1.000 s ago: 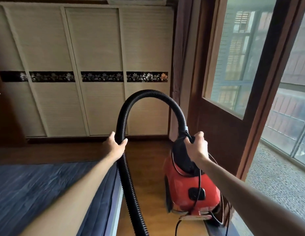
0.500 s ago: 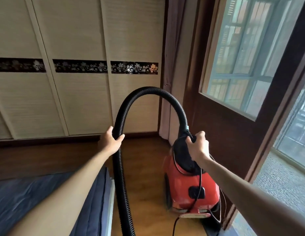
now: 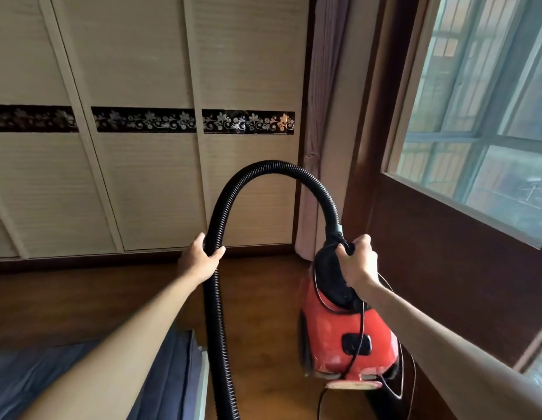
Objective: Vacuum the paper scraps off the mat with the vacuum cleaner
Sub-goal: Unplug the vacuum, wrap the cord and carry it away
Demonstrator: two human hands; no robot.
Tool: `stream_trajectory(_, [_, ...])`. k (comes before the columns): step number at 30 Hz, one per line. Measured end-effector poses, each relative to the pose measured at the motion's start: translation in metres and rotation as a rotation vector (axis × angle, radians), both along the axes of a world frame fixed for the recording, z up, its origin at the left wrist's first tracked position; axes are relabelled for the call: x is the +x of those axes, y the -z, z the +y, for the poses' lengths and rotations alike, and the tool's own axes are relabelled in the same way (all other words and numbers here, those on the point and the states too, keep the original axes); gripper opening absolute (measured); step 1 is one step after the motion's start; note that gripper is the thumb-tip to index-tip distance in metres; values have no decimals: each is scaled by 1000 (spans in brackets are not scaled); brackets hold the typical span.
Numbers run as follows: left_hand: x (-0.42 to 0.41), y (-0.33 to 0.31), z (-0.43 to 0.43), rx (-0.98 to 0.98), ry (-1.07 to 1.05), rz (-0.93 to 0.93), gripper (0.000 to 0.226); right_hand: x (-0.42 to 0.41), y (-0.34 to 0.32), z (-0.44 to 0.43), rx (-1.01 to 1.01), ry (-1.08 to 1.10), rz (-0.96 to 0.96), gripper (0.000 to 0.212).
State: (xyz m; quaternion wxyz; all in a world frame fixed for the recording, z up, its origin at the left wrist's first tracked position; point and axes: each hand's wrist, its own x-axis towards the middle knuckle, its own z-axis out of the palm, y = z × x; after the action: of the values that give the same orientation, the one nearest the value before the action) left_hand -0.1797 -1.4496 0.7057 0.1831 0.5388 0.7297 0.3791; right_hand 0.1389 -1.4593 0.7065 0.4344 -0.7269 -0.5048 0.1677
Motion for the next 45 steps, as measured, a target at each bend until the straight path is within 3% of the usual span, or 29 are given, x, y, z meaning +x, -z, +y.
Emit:
stream_trajectory(5, [-2, 5, 85, -11, -16, -16, 63, -3, 5, 97, -16, -19, 49, 36])
stream_trajectory(11, [-7, -5, 192, -16, -21, -59, 75, -9, 1, 205, -4, -35, 75, 32])
stream_trajectory(18, [-16, -6, 276, -9, -51, 4, 64, -22, -7, 289, 13, -40, 81, 30])
stream_trajectory(32, [-45, 28, 486, -59, 40, 104, 42, -46, 38, 473, -60, 60, 89, 30])
stream_trajectory(38, [-65, 44, 595, -95, 126, 54, 62, -66, 47, 558, -47, 118, 94, 30])
stream_trajectory(45, [-73, 45, 692, -73, 199, 63, 44, -80, 42, 634, -21, 205, 117, 31])
